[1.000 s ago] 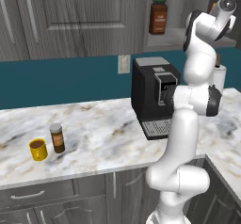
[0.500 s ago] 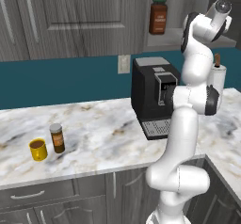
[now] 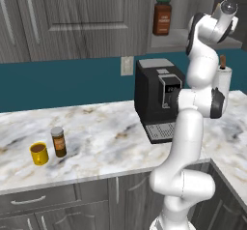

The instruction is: Pick the cinnamon and honey bottle from the cabinet and place them next to the mug.

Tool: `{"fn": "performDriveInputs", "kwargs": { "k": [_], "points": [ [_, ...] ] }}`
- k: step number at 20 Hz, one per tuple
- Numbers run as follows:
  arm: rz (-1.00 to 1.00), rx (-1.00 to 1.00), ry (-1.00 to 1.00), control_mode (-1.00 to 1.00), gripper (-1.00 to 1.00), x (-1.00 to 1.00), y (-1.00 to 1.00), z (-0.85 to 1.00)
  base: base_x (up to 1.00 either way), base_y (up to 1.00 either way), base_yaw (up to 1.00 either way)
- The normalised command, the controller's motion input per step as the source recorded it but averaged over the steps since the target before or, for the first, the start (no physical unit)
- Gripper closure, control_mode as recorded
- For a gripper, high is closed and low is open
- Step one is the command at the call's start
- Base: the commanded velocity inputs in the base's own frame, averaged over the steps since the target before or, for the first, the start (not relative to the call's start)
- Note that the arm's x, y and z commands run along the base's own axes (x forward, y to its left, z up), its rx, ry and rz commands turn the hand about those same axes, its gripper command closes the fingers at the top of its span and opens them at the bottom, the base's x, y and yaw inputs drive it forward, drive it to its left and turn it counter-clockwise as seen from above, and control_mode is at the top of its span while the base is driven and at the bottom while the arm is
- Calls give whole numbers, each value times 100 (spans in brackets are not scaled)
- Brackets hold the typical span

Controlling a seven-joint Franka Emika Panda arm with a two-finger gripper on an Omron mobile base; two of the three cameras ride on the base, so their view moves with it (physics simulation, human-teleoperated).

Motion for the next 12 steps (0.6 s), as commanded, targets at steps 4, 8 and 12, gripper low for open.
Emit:
{"fn": "performDriveInputs", "kwargs": {
  "k": [4, 8, 12],
  "points": [
    [0, 0, 0, -100, -100, 4, -4, 0, 0, 0, 0],
    [0, 0, 0, -100, -100, 0, 0, 0, 0, 0, 0],
    [0, 0, 0, -100, 100, 0, 0, 0, 0, 0, 0]
  ]
}}
